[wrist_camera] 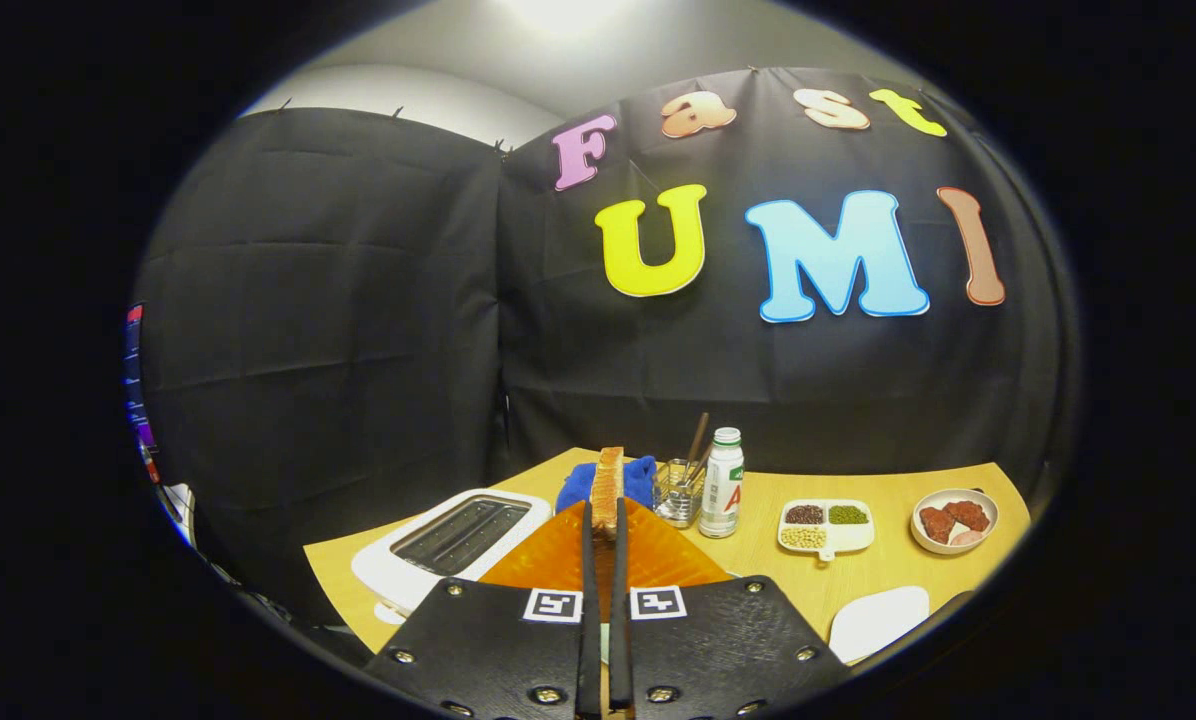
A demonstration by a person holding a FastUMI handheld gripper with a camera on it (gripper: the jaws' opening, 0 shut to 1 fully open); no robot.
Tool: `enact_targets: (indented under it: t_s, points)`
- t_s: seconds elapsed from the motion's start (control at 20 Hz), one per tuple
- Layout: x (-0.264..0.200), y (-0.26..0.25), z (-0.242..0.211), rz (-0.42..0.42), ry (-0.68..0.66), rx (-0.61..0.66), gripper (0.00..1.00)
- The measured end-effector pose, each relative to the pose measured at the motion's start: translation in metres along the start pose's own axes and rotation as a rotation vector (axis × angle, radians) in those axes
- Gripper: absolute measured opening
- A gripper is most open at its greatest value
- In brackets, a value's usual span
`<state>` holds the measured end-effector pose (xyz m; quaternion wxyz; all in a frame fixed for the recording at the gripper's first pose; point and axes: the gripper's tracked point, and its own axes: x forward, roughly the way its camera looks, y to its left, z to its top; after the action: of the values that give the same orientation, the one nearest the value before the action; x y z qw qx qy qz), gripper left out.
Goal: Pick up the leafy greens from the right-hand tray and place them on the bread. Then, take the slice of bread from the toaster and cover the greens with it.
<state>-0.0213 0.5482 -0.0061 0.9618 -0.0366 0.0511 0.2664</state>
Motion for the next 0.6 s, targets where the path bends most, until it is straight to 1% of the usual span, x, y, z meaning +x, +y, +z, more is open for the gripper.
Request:
enact_targets:
  t_s: [0.6]
  points:
    - [0.01,-0.019,-0.039,-0.025,0.036,0.045,0.03]
